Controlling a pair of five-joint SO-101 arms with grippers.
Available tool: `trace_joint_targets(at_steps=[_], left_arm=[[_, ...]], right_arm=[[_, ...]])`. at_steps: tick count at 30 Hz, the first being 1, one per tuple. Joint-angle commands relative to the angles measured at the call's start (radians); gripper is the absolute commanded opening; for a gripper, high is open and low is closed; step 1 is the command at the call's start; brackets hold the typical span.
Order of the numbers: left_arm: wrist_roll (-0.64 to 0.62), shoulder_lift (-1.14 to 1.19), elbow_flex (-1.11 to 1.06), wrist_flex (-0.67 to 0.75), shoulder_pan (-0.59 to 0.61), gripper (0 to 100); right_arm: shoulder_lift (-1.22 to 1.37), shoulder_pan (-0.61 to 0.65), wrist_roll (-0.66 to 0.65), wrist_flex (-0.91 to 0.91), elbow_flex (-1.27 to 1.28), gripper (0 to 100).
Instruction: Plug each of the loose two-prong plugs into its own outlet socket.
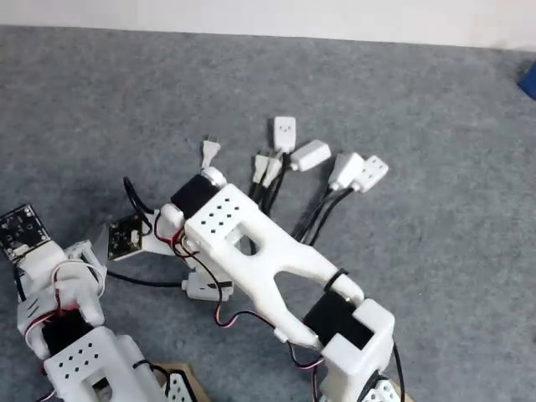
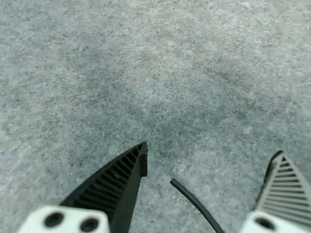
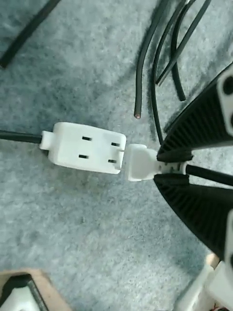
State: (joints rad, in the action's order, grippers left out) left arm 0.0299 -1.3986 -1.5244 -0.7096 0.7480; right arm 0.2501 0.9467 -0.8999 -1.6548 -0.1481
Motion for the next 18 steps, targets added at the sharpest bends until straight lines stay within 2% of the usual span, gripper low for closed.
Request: trace_joint_targets(at_steps=[1,18], left_arm=[[-0.012,-0.007,0.007,0.029,0.007,37],[-0.012,-0.007,0.007,0.029,0.005,37]], right_arm=[[-0.005,0.010,0.011,0.045,-0.044,0.6],[0.045,0.010,0.012,0.105,-0.035,0.6]])
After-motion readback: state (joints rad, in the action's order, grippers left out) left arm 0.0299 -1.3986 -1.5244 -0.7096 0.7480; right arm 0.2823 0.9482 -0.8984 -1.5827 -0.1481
